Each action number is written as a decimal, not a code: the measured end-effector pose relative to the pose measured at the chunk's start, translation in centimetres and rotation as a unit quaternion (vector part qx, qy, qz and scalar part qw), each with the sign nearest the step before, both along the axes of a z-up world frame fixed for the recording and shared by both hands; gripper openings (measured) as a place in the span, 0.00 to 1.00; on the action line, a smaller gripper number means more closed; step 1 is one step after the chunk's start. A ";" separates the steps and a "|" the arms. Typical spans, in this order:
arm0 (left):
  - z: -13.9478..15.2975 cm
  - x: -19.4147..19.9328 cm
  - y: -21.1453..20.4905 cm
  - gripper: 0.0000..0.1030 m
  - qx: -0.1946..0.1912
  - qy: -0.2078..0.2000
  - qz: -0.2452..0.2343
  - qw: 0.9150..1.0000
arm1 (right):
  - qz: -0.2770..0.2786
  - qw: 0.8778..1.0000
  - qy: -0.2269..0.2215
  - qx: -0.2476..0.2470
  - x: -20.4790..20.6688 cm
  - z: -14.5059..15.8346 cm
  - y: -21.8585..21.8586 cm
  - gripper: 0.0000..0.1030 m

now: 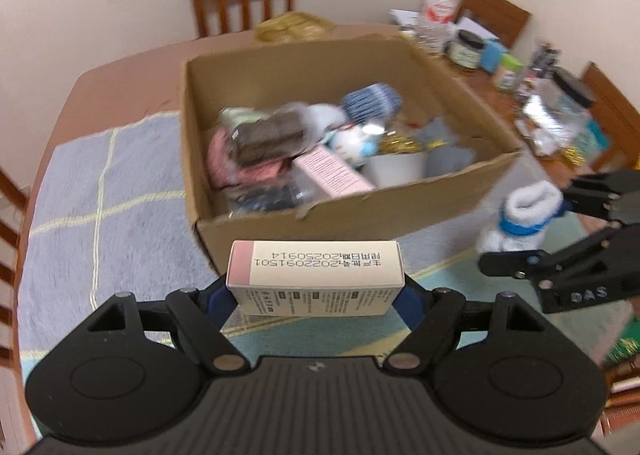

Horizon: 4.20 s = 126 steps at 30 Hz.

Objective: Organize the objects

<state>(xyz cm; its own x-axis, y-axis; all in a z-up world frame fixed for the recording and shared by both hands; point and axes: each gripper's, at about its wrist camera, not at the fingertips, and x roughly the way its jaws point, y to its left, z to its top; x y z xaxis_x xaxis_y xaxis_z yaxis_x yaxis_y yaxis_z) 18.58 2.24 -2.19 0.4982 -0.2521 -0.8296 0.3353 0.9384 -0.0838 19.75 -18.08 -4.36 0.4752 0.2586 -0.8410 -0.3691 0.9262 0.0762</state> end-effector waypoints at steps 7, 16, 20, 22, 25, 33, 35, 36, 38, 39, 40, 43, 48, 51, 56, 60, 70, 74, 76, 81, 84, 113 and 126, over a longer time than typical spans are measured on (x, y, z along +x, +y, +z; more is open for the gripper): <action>4.7 1.7 -1.5 0.77 0.001 -0.045 -0.041 0.998 | 0.019 1.000 -0.015 0.007 -0.5 3.6 -0.4 0.74; 4.2 6.2 -3.7 0.88 0.026 -0.065 -0.047 0.996 | 0.016 0.999 -0.042 0.019 0.7 5.8 -0.7 0.74; 3.6 6.2 -3.4 0.92 0.016 -0.052 -0.038 0.998 | 0.012 0.999 -0.047 0.016 1.3 6.0 -1.0 0.74; 3.4 5.9 -3.3 0.94 0.016 -0.053 -0.034 0.998 | 0.009 0.999 -0.047 0.018 1.6 6.1 -1.3 0.74; 3.5 5.5 -2.9 0.94 0.019 -0.052 -0.023 0.998 | 0.009 0.999 -0.047 0.017 2.2 6.3 -1.6 0.74; 4.1 3.6 -1.8 0.97 0.003 -0.060 0.027 0.998 | 0.017 0.998 -0.056 0.029 3.8 7.4 -2.3 0.74; 4.3 3.1 -1.7 0.98 0.004 -0.062 0.035 0.997 | 0.023 0.998 -0.060 0.030 4.3 7.6 -2.3 0.74; 4.4 2.8 -1.6 0.98 0.004 -0.063 0.042 0.997 | 0.026 0.997 -0.061 0.030 4.5 7.7 -2.3 0.74; 4.4 2.2 -1.5 0.98 0.005 -0.065 0.057 0.996 | 0.035 0.997 -0.063 0.031 5.1 7.8 -2.3 0.74; 4.4 1.8 -1.5 0.98 0.004 -0.066 0.064 0.996 | 0.039 0.997 -0.063 0.031 5.4 7.8 -2.2 0.74; 4.4 1.4 -1.4 0.98 0.003 -0.066 0.073 0.995 | 0.045 0.996 -0.064 0.030 5.7 7.8 -2.1 0.74; 4.2 0.2 -1.2 0.98 0.006 -0.063 0.098 0.993 | 0.061 0.996 -0.063 0.028 6.6 7.7 -1.6 0.74; 3.8 -1.8 -0.8 0.98 0.025 -0.061 0.142 0.988 | 0.097 0.994 -0.052 0.026 8.2 7.0 -0.1 0.74; 3.8 -3.1 -0.7 0.98 0.049 -0.066 0.166 0.983 | 0.108 0.993 -0.038 0.028 9.1 6.5 0.9 0.74; 3.5 -4.7 -0.4 0.99 0.061 -0.066 0.190 0.978 | 0.096 0.994 0.002 0.042 10.3 5.5 2.2 0.79; 3.7 -5.5 -0.2 0.99 0.054 -0.063 0.206 0.975 | 0.077 0.994 0.032 0.069 10.8 5.4 2.2 0.97; 4.8 -4.6 0.1 0.99 0.050 -0.077 0.217 0.972 | 0.055 0.997 0.017 0.059 10.2 7.8 1.2 1.00; 4.6 -3.3 0.2 0.99 0.050 -0.068 0.219 0.972 | 0.034 0.998 0.009 0.043 9.4 8.5 0.6 1.00; 4.3 -2.7 0.2 0.99 0.050 -0.065 0.220 0.972 | 0.020 0.999 0.010 0.028 8.8 8.4 0.4 1.00; 3.1 -1.6 0.0 0.99 0.041 -0.043 0.211 0.976 | -0.023 1.000 0.020 -0.001 6.4 6.8 0.2 1.00; 2.0 -1.1 -0.6 0.99 0.054 -0.025 0.212 0.975 | -0.056 0.998 0.036 -0.006 4.9 5.3 0.1 1.00; 4.4 0.1 -1.1 0.99 0.070 0.007 0.178 0.982 | -0.163 0.986 0.041 -0.006 0.2 7.3 1.2 1.00; 4.6 0.6 -1.1 0.99 0.068 0.010 0.177 0.982 | -0.165 0.985 0.042 -0.006 0.7 7.3 1.4 1.00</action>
